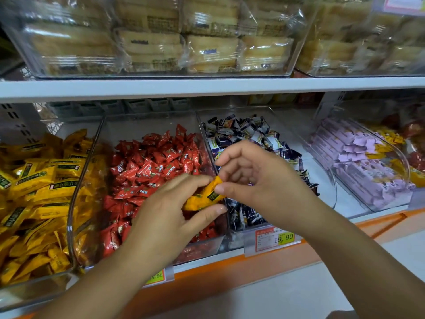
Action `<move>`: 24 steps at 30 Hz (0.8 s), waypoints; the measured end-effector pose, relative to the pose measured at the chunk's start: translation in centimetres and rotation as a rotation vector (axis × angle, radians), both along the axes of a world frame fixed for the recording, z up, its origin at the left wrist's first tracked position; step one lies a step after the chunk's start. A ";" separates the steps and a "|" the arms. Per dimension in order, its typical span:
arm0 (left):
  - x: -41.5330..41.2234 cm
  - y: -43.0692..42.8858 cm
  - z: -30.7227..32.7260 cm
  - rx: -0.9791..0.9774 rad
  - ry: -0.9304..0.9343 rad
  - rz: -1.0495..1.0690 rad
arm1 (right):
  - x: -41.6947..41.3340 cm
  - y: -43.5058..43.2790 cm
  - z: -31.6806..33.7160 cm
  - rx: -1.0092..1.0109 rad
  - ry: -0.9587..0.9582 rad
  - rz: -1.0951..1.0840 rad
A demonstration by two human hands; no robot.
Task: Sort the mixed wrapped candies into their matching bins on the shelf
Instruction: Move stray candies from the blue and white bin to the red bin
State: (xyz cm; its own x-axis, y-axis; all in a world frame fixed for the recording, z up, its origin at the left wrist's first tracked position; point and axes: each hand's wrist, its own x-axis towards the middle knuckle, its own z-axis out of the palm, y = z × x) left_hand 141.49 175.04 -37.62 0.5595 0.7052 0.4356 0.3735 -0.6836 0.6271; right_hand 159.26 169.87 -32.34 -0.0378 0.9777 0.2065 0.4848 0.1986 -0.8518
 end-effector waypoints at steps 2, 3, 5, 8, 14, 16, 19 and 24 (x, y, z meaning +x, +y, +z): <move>0.0 0.2 -0.3 0.010 0.003 0.031 | 0.1 -0.1 0.4 -0.039 0.019 0.003; 0.0 0.3 -0.4 0.010 0.004 0.052 | 0.7 -0.2 0.7 -0.065 0.025 -0.027; -0.1 0.3 -0.3 0.004 0.022 0.081 | 3.1 -0.3 1.4 -0.118 -0.100 -0.159; -0.2 0.1 -0.3 0.002 0.048 0.090 | 6.8 -0.6 1.4 -0.331 -0.459 -0.318; 0.0 0.0 -0.3 -0.080 -0.003 0.091 | 6.9 0.4 -1.1 -0.485 -0.763 -0.321; 0.0 -0.1 -0.2 -0.105 -0.028 0.079 | 6.7 0.8 -1.6 -0.494 -0.773 -0.316; -0.1 -0.2 -0.1 -0.112 -0.042 0.082 | 7.1 0.6 -1.5 -0.494 -0.649 -0.341; -0.1 -0.2 0.0 -0.072 -0.047 0.084 | 6.1 -0.9 1.2 -0.180 -0.260 -0.360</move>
State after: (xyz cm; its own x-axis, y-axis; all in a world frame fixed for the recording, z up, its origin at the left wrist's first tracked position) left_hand 141.36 174.80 -37.66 0.4772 0.7789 0.4068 0.3963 -0.6040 0.6915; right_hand 165.34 168.93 -31.13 0.2816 0.9576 0.0608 0.6973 -0.1607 -0.6986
